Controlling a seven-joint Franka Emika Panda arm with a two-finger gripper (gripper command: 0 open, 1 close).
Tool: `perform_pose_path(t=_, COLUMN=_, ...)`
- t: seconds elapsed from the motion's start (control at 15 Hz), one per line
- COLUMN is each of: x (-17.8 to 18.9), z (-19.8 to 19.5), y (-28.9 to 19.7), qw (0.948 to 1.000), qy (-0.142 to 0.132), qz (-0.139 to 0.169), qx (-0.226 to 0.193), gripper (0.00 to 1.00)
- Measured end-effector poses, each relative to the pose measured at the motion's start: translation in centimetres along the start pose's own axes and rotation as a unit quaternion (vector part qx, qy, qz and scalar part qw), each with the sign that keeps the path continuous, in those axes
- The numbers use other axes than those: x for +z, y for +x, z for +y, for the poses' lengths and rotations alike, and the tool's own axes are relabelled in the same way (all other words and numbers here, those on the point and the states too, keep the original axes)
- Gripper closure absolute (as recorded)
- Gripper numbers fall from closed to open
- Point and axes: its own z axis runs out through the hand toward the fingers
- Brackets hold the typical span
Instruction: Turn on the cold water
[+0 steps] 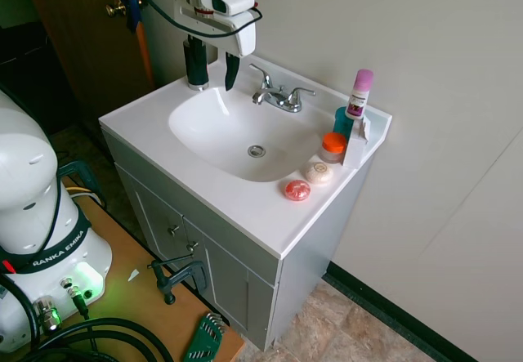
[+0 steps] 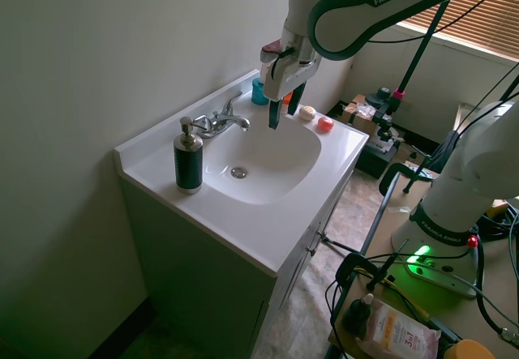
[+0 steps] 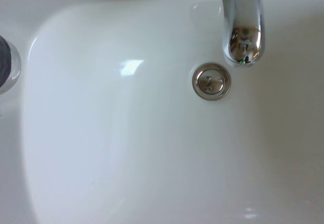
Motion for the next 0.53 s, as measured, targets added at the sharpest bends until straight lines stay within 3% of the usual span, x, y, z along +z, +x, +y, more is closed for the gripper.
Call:
perform_pose_path(t=0.27, x=0.1, z=0.8, y=1.5, qw=0.9997, qy=-0.001, qz=0.012, qx=0.021, gripper=0.00)
perform_pose_path(t=0.53, x=1.0, z=1.6, y=7.7, qw=0.9937, qy=-0.002, qz=0.093, qx=0.062, gripper=0.00)
